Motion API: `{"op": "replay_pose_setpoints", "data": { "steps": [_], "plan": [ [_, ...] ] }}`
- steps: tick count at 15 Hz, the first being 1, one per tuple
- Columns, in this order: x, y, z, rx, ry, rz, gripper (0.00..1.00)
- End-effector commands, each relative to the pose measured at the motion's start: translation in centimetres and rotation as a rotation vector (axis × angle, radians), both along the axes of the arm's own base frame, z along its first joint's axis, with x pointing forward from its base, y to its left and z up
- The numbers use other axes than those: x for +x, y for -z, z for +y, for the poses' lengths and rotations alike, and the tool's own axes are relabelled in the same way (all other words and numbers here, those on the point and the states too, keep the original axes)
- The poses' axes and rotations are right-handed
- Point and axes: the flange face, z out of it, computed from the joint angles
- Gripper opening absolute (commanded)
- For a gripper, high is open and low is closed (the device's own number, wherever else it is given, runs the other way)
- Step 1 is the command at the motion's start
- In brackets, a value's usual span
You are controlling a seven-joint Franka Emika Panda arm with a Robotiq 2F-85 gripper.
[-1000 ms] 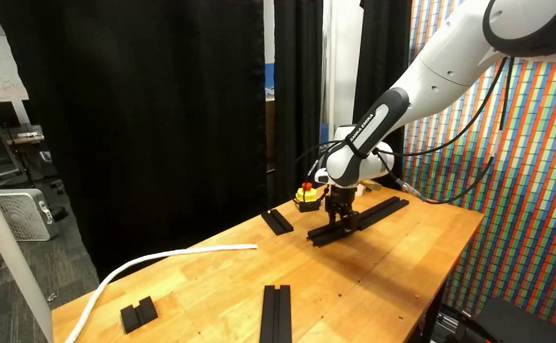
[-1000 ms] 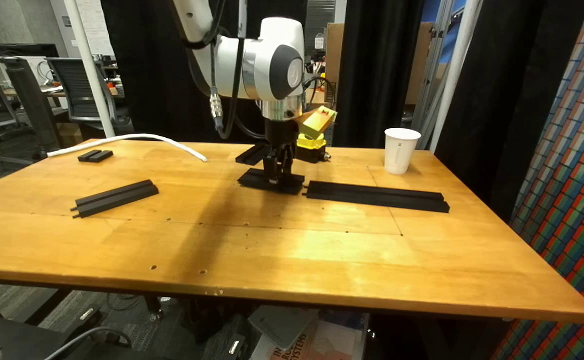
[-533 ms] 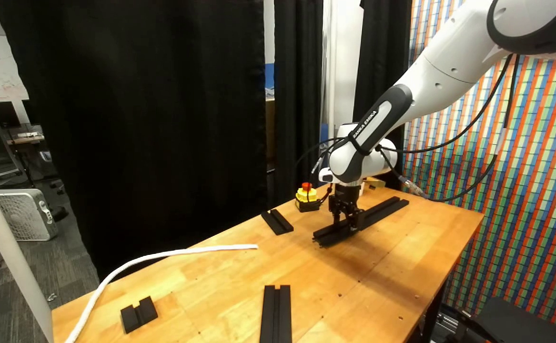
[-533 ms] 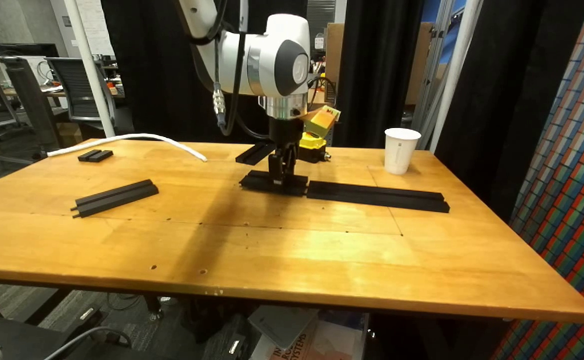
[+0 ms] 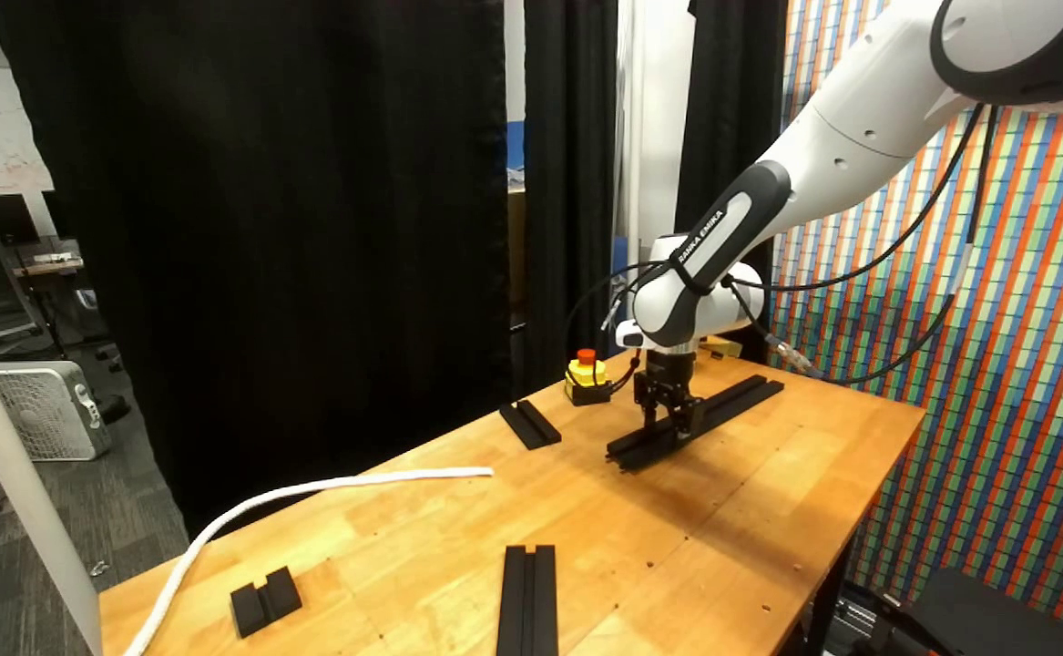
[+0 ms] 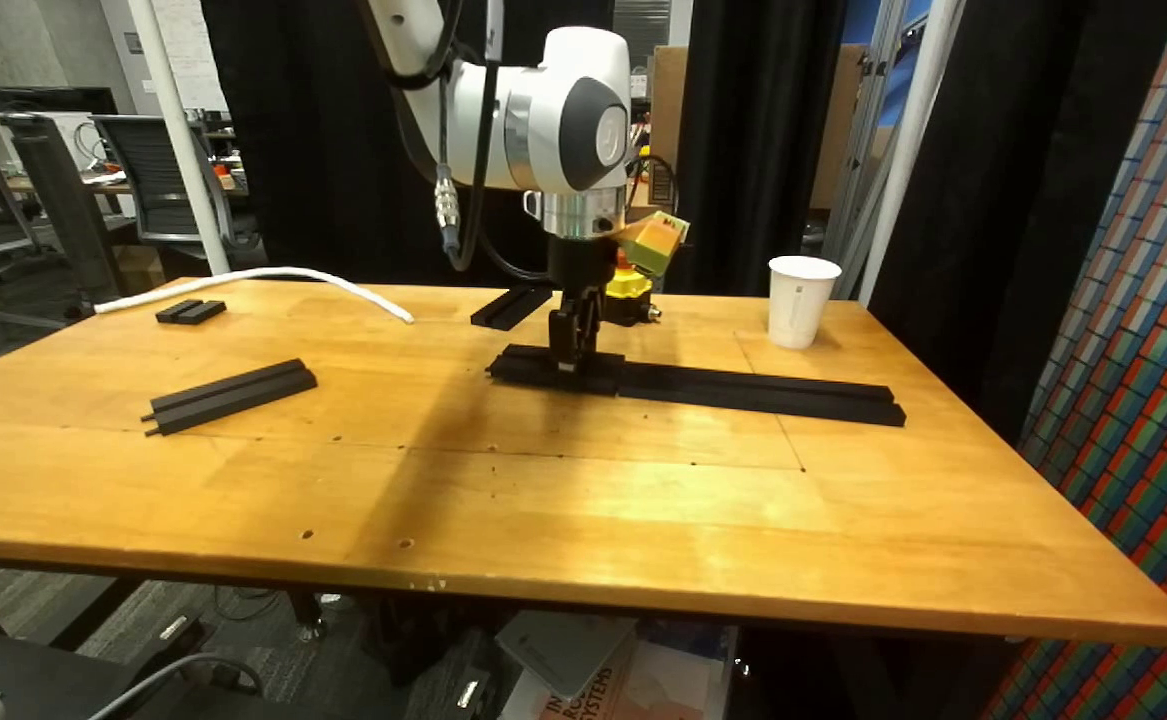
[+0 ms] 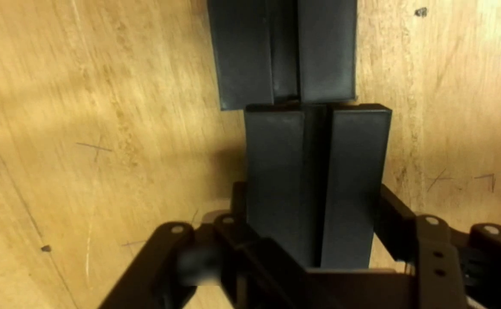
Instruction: Connect the four black pieces together
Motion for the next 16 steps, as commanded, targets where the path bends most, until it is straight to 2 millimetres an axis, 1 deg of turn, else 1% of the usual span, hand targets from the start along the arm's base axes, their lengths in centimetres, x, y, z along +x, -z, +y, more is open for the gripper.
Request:
{"op": "replay_pose_setpoints", "data": {
  "steps": [1, 8, 13, 16],
  "plan": [
    [0.79, -1.04, -0.45, 0.012, -0.014, -0.001, 0.45],
    [1.25, -1.05, -0.56, 0.020, -0.015, 0.012, 0.45],
    [1.45, -0.44, -0.61, 0.033, -0.006, 0.028, 0.45],
    [1.71, -0.40, -0.64, 0.037, -0.005, 0.031, 0.45]
  ]
}}
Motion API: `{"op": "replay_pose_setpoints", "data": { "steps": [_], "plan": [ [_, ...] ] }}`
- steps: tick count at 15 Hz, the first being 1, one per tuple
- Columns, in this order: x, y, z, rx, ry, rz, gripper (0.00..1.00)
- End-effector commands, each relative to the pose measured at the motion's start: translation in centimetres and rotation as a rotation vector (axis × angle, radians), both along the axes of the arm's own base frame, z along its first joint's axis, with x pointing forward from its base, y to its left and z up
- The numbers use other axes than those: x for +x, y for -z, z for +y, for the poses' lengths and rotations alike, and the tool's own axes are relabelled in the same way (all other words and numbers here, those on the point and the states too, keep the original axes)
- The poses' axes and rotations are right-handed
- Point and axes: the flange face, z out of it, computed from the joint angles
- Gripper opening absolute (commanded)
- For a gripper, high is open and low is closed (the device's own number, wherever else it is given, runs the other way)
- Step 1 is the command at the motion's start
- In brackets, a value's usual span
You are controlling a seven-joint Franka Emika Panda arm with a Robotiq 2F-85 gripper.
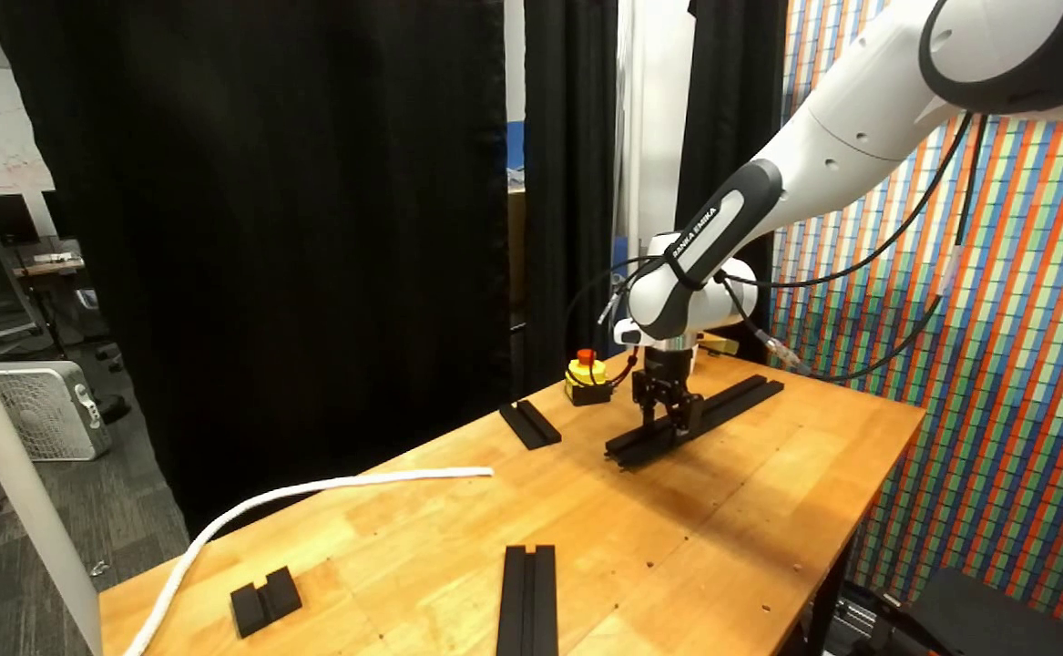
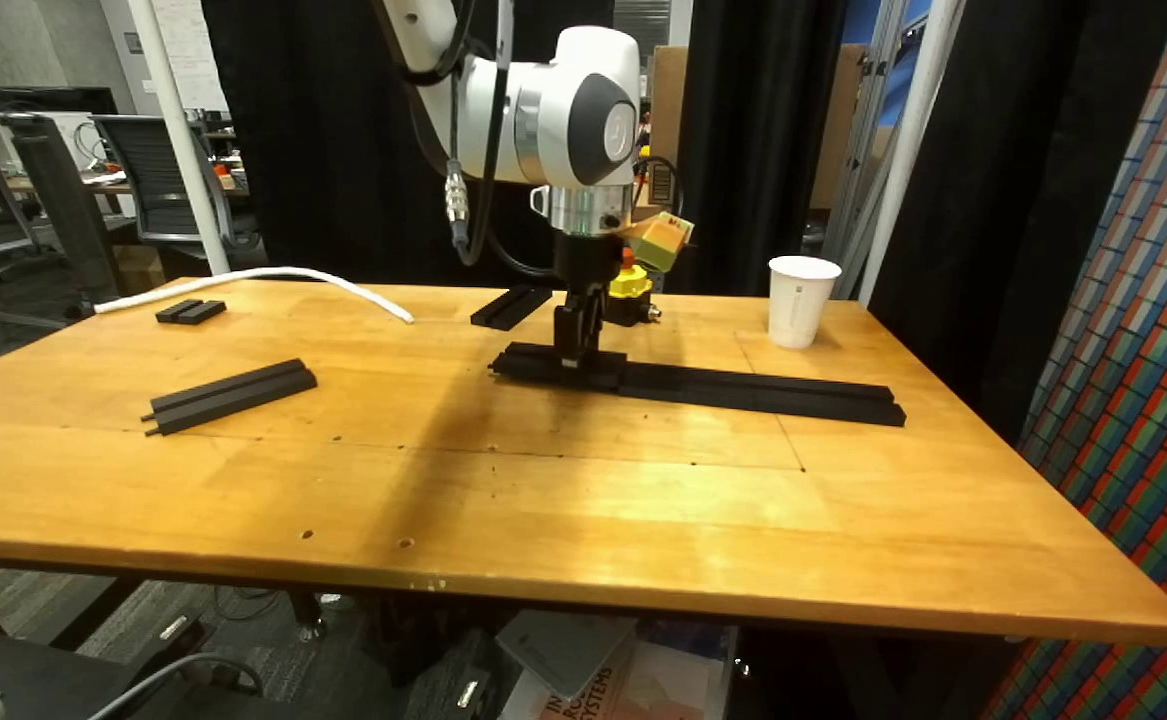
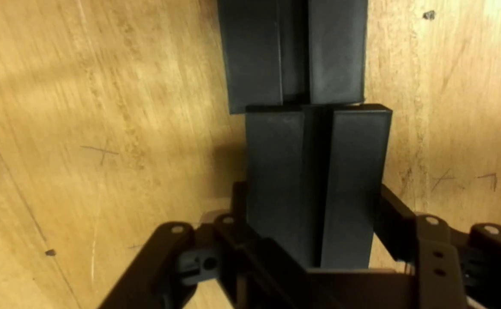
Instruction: Connect the four black pieces together
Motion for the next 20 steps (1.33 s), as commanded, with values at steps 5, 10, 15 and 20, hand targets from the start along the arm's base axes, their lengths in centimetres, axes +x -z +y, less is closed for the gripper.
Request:
{"op": "replay_pose_setpoints", "data": {
  "steps": [5, 10, 15, 20],
  "plan": [
    [1.18, -0.29, -0.60, 0.025, 0.003, 0.004, 0.45],
    [1.16, -0.83, -0.60, 0.037, 0.011, 0.000, 0.45],
    [1.02, -0.77, -0.32, 0.043, 0.010, 0.004, 0.45],
    [1.01, -0.79, -0.14, 0.051, 0.009, 0.004, 0.45]
  ]
}}
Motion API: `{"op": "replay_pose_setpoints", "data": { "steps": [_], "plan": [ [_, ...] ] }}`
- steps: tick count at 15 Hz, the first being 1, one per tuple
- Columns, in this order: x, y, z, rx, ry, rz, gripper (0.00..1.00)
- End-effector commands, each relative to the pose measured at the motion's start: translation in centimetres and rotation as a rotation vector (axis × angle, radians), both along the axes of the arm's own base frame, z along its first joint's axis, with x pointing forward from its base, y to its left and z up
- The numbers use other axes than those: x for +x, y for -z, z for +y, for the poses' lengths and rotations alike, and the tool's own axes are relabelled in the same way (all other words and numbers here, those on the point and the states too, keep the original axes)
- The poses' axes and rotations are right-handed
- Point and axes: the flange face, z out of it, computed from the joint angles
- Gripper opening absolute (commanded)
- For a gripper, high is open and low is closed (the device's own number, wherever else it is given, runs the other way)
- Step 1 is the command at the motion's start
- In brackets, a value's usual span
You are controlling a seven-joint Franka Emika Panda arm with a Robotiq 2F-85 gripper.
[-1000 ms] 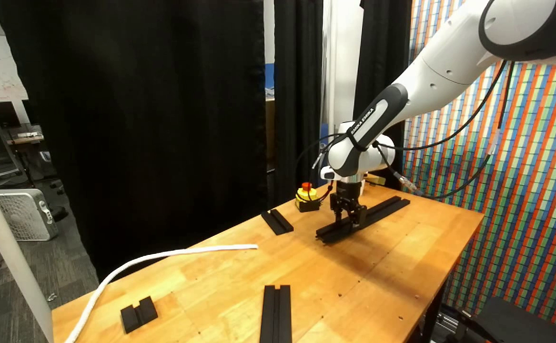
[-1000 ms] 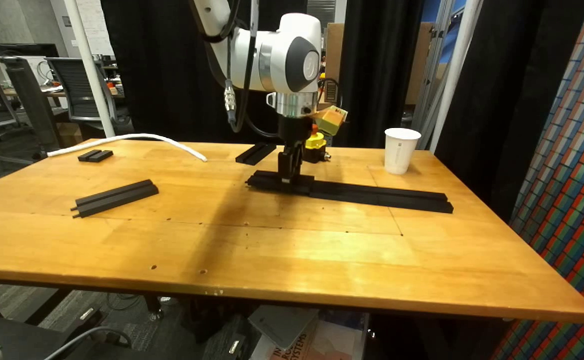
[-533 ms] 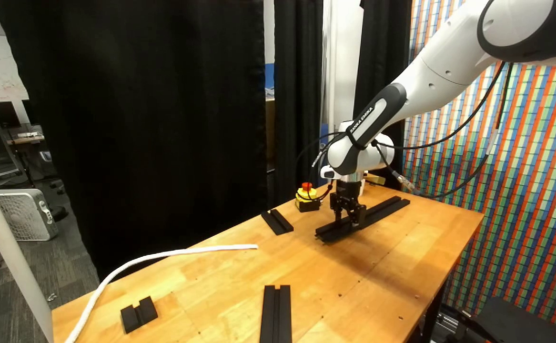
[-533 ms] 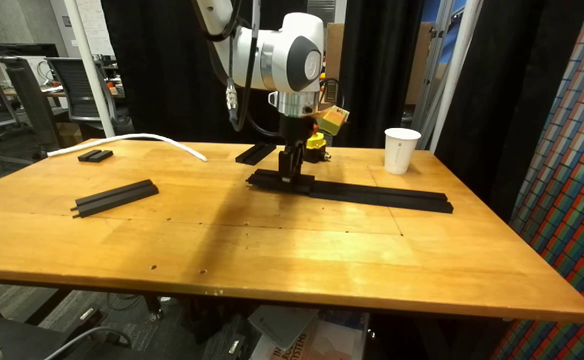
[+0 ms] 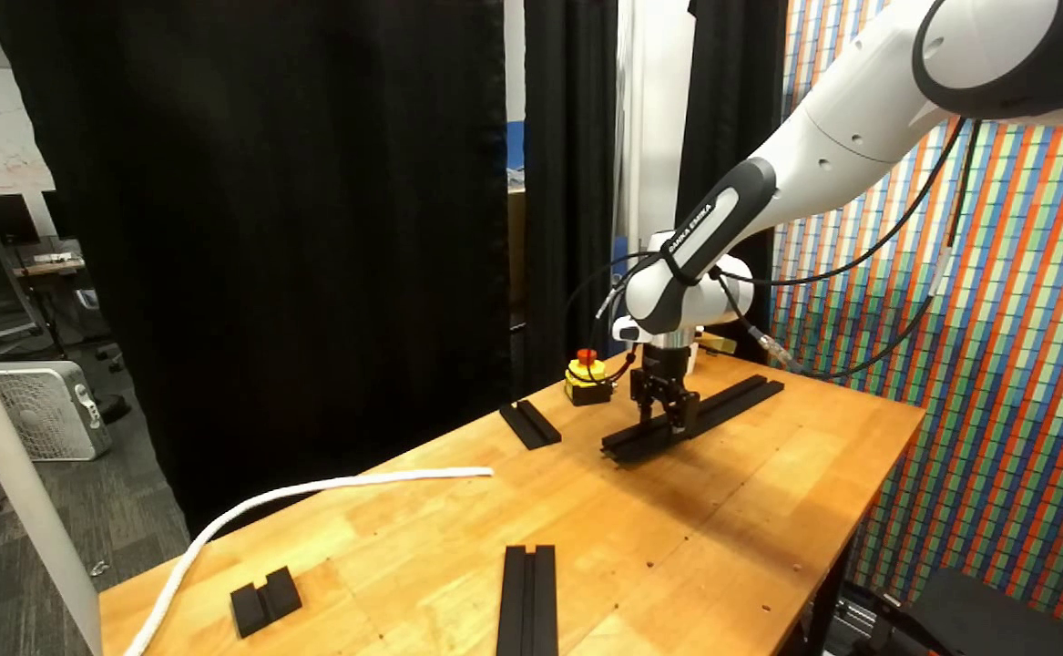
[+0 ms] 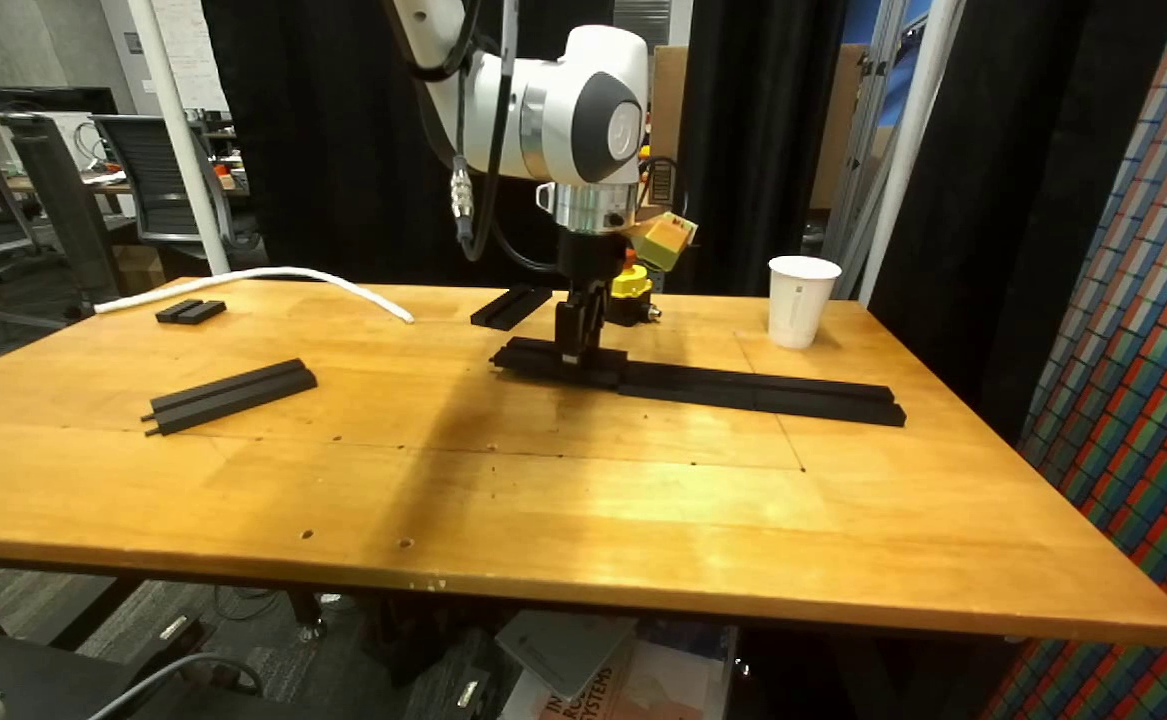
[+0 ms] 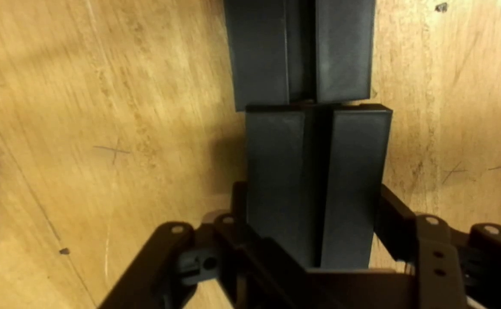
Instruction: Connect the four black pieces together
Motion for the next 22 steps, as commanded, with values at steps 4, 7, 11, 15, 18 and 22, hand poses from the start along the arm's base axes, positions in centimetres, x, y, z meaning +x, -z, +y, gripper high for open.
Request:
{"op": "replay_pose_setpoints", "data": {
  "steps": [4, 7, 11, 15, 18, 22],
  "plan": [
    [0.40, -0.63, 0.43, 0.037, -0.011, 0.006, 0.45],
    [0.28, -0.51, 0.43, 0.045, -0.009, 0.021, 0.45],
    [0.32, -0.37, 0.16, 0.048, -0.007, 0.024, 0.45],
    [0.45, -0.30, 0.12, 0.049, -0.014, 0.024, 0.45],
    [0.65, -0.14, -0.02, 0.049, -0.019, 0.025, 0.45],
    [1.16, 0.10, -0.38, 0.054, -0.016, 0.028, 0.45]
  ]
}}
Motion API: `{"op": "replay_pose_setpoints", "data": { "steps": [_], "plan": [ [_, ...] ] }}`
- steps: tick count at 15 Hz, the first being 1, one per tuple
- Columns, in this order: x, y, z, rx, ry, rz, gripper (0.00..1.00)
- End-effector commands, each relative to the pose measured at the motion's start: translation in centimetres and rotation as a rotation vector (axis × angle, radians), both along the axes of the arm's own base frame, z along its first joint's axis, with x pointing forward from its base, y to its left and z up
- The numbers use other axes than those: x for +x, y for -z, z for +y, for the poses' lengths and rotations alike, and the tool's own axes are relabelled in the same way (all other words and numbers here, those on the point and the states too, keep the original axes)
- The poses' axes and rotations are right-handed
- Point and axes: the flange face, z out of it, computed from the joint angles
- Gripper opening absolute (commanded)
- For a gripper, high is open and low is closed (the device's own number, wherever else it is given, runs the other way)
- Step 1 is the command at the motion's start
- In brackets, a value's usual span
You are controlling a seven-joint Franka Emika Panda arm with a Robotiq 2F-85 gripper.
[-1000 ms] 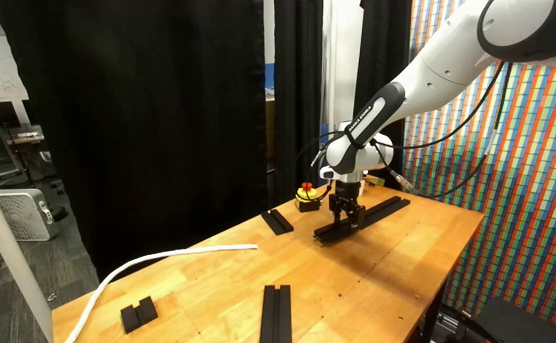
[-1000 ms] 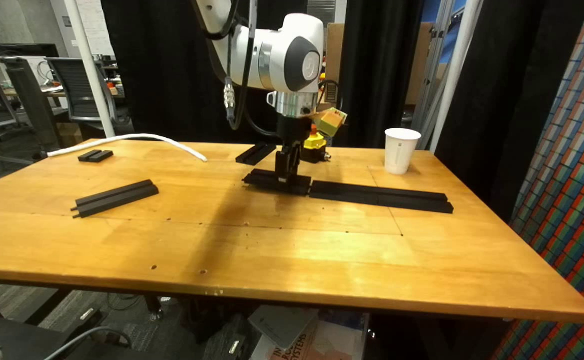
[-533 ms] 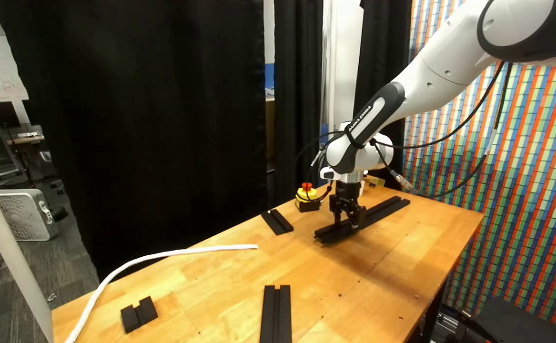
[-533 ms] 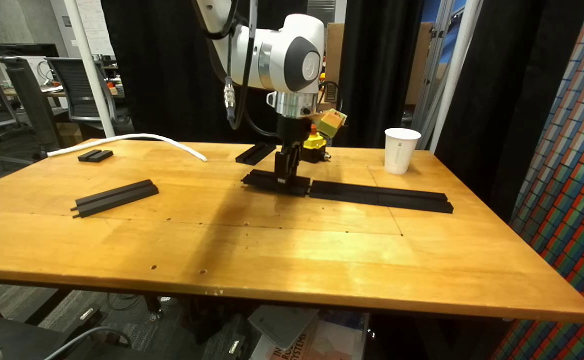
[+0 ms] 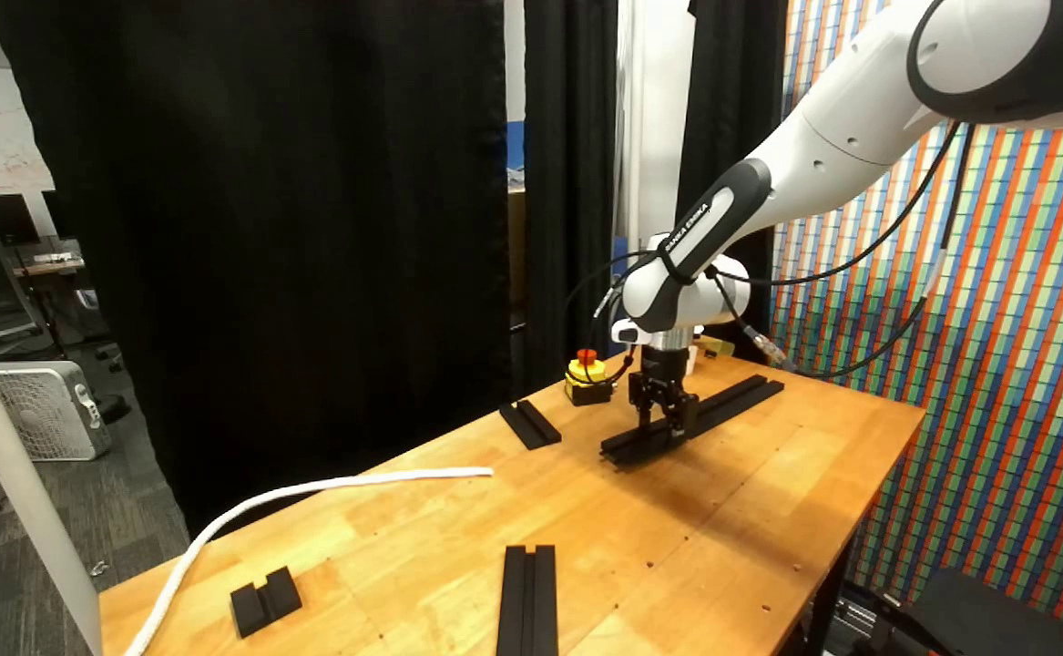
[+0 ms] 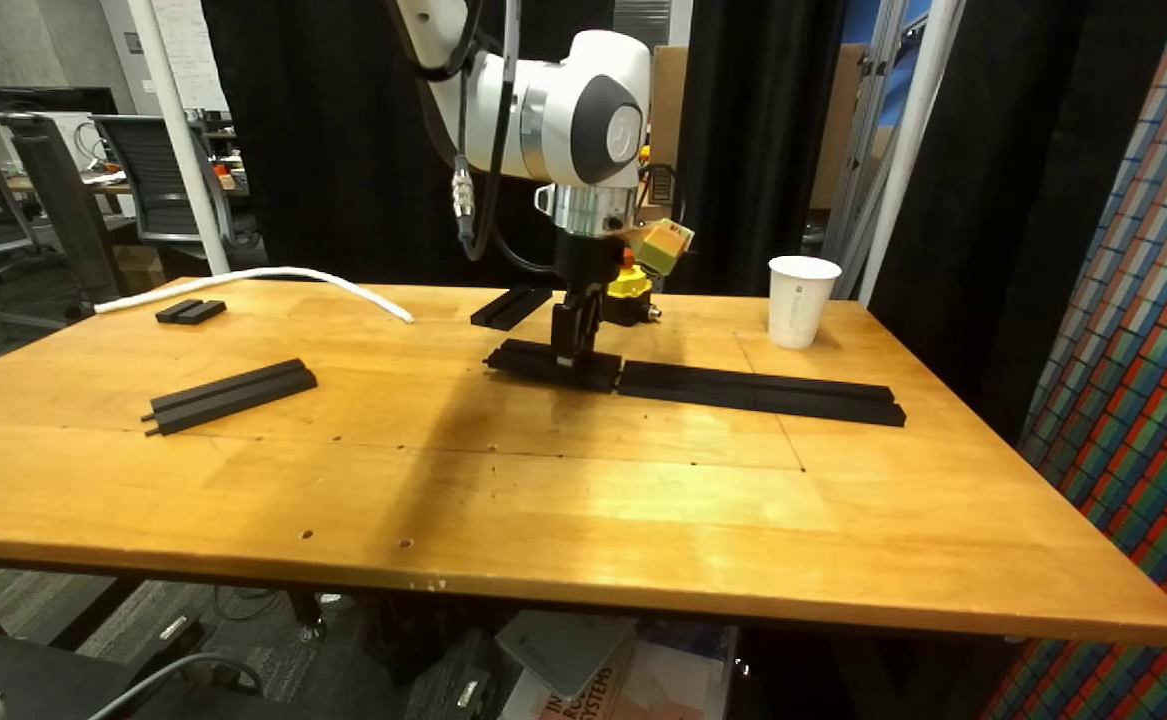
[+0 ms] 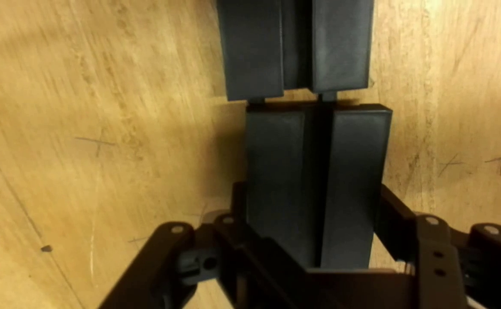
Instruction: Connect the four black pieces together
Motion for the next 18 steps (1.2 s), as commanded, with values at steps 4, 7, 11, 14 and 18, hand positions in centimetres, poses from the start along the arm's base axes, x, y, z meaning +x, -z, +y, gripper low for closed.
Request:
{"op": "replay_pose_setpoints", "data": {
  "steps": [4, 7, 11, 14, 18],
  "plan": [
    [1.5, 0.0, -1.0, 0.030, 0.000, 0.003, 0.45],
    [1.8, 0.1, -1.5, 0.033, 0.007, 0.006, 0.45],
    [1.9, 0.1, -2.5, 0.037, 0.019, 0.007, 0.45],
    [1.6, 0.1, -3.3, 0.043, 0.030, 0.004, 0.45],
    [0.9, 0.2, -4.3, 0.049, 0.015, 0.006, 0.45]
  ]
}}
